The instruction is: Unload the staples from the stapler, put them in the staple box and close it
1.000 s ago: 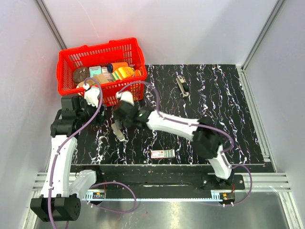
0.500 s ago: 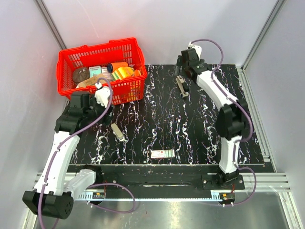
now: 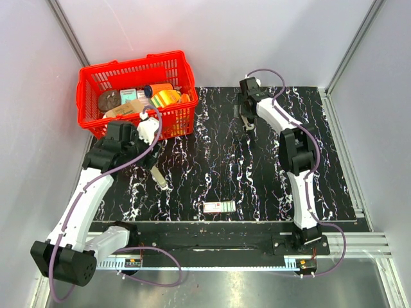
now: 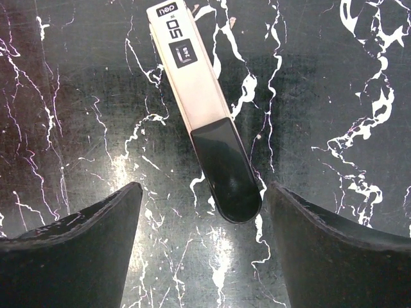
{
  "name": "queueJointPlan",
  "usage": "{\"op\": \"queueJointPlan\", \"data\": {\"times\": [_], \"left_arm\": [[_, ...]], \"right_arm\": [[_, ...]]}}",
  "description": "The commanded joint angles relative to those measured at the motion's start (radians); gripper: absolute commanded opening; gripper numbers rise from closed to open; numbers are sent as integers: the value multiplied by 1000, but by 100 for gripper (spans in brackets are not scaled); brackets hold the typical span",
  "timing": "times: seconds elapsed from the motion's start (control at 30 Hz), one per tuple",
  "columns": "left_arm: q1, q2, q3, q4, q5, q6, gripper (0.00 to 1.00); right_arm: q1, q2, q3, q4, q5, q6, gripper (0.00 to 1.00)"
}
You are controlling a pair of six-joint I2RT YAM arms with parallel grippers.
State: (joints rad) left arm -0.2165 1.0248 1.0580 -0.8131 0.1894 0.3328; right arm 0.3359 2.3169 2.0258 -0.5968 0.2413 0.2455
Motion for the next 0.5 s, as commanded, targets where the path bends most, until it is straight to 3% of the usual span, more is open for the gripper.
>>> {"op": "queueJointPlan", "data": {"times": [0.0, 0.37, 0.47], "left_arm": [[-9, -2, -1, 46, -25, -3, 73], [-24, -5, 3, 48, -30, -11, 73], [-26, -9, 10, 48, -34, -11, 73]], "right_arm": [[5, -10, 7, 61, 26, -29, 82], [3, 71, 69, 43, 67, -57, 73], [5, 87, 91, 31, 64, -58, 65]]}}
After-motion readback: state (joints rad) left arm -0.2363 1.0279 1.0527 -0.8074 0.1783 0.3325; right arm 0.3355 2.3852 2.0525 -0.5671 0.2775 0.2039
